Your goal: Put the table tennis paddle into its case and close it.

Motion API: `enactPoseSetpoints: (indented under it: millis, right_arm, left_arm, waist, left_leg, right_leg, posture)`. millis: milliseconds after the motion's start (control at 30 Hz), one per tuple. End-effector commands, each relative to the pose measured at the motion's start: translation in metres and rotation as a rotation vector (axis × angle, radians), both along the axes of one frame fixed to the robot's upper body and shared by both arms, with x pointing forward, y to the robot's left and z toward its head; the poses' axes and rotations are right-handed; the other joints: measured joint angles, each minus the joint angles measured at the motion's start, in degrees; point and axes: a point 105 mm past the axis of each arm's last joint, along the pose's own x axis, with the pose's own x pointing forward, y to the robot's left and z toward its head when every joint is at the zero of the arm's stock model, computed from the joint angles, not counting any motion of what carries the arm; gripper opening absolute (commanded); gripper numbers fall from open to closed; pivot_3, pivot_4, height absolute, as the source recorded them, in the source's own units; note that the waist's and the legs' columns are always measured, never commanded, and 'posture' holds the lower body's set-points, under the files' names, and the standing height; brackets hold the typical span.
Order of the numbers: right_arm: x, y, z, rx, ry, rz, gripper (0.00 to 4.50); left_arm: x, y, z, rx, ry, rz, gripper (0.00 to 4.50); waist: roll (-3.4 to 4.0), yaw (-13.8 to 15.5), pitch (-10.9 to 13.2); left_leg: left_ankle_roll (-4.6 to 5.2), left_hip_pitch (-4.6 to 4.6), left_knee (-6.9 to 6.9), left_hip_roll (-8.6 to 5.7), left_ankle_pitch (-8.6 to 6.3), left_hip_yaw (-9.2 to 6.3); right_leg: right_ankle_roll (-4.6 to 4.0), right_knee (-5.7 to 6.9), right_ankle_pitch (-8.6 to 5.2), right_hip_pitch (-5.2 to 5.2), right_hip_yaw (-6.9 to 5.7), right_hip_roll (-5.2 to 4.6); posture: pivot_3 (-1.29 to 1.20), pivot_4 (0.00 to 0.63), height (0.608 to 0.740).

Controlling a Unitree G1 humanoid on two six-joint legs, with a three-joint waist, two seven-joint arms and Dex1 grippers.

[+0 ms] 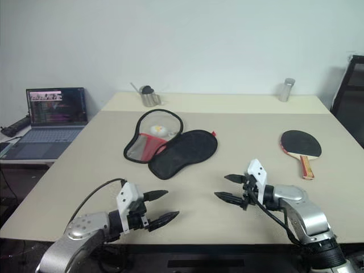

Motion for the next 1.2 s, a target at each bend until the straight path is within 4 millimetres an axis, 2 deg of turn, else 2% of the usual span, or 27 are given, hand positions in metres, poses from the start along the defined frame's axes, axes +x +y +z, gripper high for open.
enactPoseSetpoints:
  millis: [33, 100, 200, 400, 500, 633, 767, 967, 1200]
  right_arm:
    - [-0.005, -0.003, 0.01, -0.005, -0.011, 0.002, 3.87]
    - [-0.002, -0.009, 0.012, 0.024, -0.004, -0.04, 3.87]
    - [-0.001, -0.011, 0.027, 0.067, -0.021, -0.068, 3.87]
    - [-0.009, -0.019, 0.049, 0.107, -0.036, -0.112, 3.87]
    - [-0.015, -0.012, 0.049, 0.096, -0.035, -0.096, 3.87]
    - [-0.013, 0.0, 0.052, 0.067, -0.047, -0.063, 3.87]
    - [-0.008, 0.007, 0.061, 0.018, 0.0, -0.044, 3.87]
    - [-0.002, 0.01, 0.074, -0.042, -0.074, -0.048, 3.87]
    - [0.0, 0.013, 0.077, -0.049, -0.146, -0.041, 3.87]
  left_arm:
    - [0.01, -0.005, 0.005, -0.012, -0.031, -0.007, 4.38]
    - [0.014, -0.008, 0.001, 0.013, -0.041, -0.027, 4.38]
    - [0.019, -0.007, 0.008, -0.018, -0.038, -0.019, 4.38]
    - [0.03, 0.009, 0.016, -0.049, -0.053, 0.016, 4.38]
    - [0.034, 0.025, 0.03, -0.068, -0.086, 0.045, 4.38]
    - [0.044, 0.053, 0.044, -0.072, -0.125, 0.121, 4.38]
    - [0.058, 0.063, 0.058, -0.042, -0.186, 0.17, 4.38]
    - [0.077, 0.064, 0.075, -0.014, -0.256, 0.184, 4.38]
    - [0.091, 0.056, 0.06, 0.094, -0.216, 0.123, 4.38]
  waist:
    - [-0.01, 0.01, 0.0]
    - [-0.03, 0.05, -0.02]
    - [-0.05, 0.0, 0.0]
    - [-0.08, 0.02, 0.02]
    - [-0.16, 0.02, 0.07]
    - [-0.17, -0.07, 0.08]
    - [-0.21, -0.02, 0.12]
    - [-0.4, 0.13, 0.13]
    - [-0.43, 0.0, 0.15]
  left_leg:
    - [0.0, 0.0, 0.01, 0.0, 0.0, 0.0]
    - [0.0, 0.0, 0.04, 0.03, 0.0, -0.02]
    - [0.0, 0.0, 0.03, 0.07, 0.0, 0.06]
    - [0.0, -0.02, 0.0, 0.09, 0.0, 0.07]
    - [0.0, -0.02, 0.02, 0.09, 0.0, 0.07]
    - [0.0, -0.01, 0.02, 0.11, 0.0, 0.08]
    - [0.0, -0.02, 0.02, 0.11, 0.0, 0.1]
    - [0.0, -0.14, 0.01, 0.08, 0.0, 0.08]
    - [0.01, -0.15, 0.02, 0.08, 0.0, 0.15]
  right_leg:
    - [0.0, 0.01, 0.0, 0.0, 0.0, 0.0]
    - [0.0, 0.02, 0.02, 0.01, -0.03, 0.03]
    - [-0.01, 0.02, 0.03, -0.01, 0.01, 0.04]
    - [-0.01, -0.02, 0.03, -0.03, 0.01, 0.04]
    - [-0.01, -0.02, 0.03, -0.02, 0.0, 0.04]
    - [-0.02, -0.01, 0.04, -0.03, 0.0, 0.05]
    - [-0.02, -0.01, 0.05, -0.04, 0.01, 0.05]
    - [0.0, -0.15, 0.07, -0.06, -0.03, 0.05]
    - [0.07, -0.14, 0.11, -0.09, -0.05, 0.11]
  posture:
    - [0.0, 0.15, 0.74]
    - [0.0, 0.15, 0.74]
    - [0.0, 0.15, 0.74]
    - [0.0, 0.15, 0.74]
    - [0.0, 0.15, 0.74]
    - [0.0, 0.15, 0.74]
    - [0.0, 0.15, 0.74]
    - [0.0, 0.15, 0.74]
    - [0.0, 0.15, 0.74]
